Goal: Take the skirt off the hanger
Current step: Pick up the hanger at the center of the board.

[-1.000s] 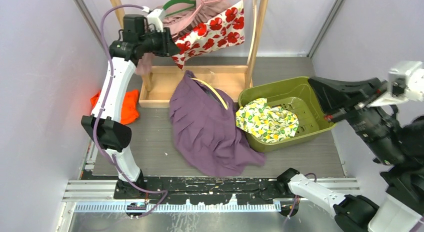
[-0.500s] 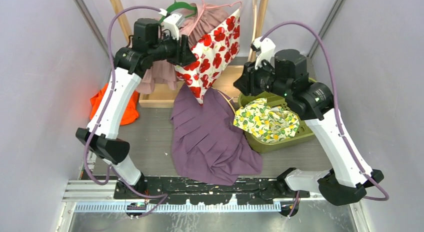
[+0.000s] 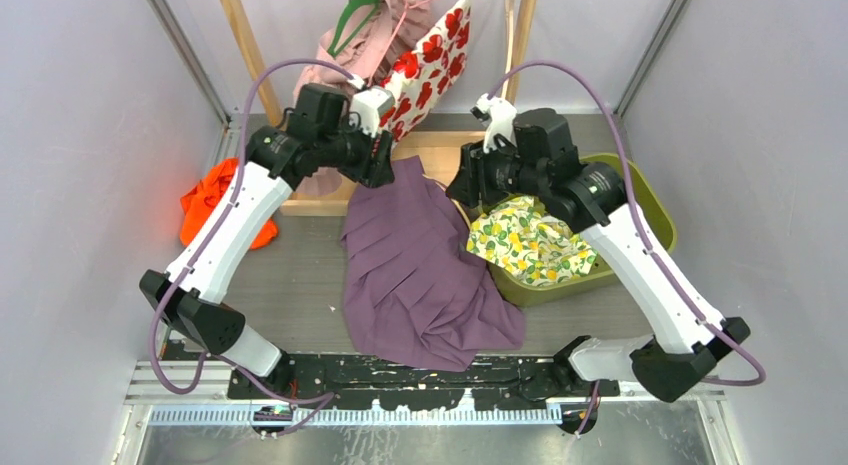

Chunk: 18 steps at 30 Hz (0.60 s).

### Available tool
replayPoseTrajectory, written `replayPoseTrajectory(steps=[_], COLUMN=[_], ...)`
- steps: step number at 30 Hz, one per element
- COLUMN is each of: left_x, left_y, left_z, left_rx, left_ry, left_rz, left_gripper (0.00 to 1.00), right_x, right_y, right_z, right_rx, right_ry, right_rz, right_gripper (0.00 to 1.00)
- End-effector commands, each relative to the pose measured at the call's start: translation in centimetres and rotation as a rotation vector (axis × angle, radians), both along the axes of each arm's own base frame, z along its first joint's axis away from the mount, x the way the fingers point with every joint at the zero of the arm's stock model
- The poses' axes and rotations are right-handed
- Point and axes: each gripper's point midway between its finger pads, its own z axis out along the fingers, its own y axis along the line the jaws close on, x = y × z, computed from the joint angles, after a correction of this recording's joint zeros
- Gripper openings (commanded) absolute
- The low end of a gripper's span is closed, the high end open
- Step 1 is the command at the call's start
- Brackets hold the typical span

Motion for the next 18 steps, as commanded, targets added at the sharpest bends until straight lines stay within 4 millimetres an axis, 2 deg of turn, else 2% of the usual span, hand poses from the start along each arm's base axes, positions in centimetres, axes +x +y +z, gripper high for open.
replayPoseTrajectory(steps=[1, 4, 8, 13, 18], left_x=[-2.0, -2.0, -2.2, -3.2, -4.3], left_y=[-0.3, -0.1, 0.4, 1.2, 1.9], left_z=[0.6, 0.5, 0.6, 0.0, -0.6], left_rx=[0.081, 0.086, 0.099, 0.104, 0.108], left_ry=[-0.07, -0.063, -0.068, -0.056, -0.035], left_rz=[-0.032, -0.015, 0.0, 0.018, 0.023], left_gripper=[0.55, 0.55, 0.55, 0.55, 0.54], right_x=[1.0, 1.9, 4.1, 7.0, 10.5], right_y=[1.7, 2.5, 3.3, 3.0, 2.2], right_z=[-0.8, -3.1, -7.2, -12.9, -16.2], right_rx=[-0.001, -0.049, -0.113, -0.235, -0.33], right_ry=[0.0, 0.042, 0.095, 0.161, 0.14], right_rz=[0.016, 0.015, -0.014, -0.116, -0.233], right_gripper=[0.47, 0.44, 0.42, 0.45, 0.5])
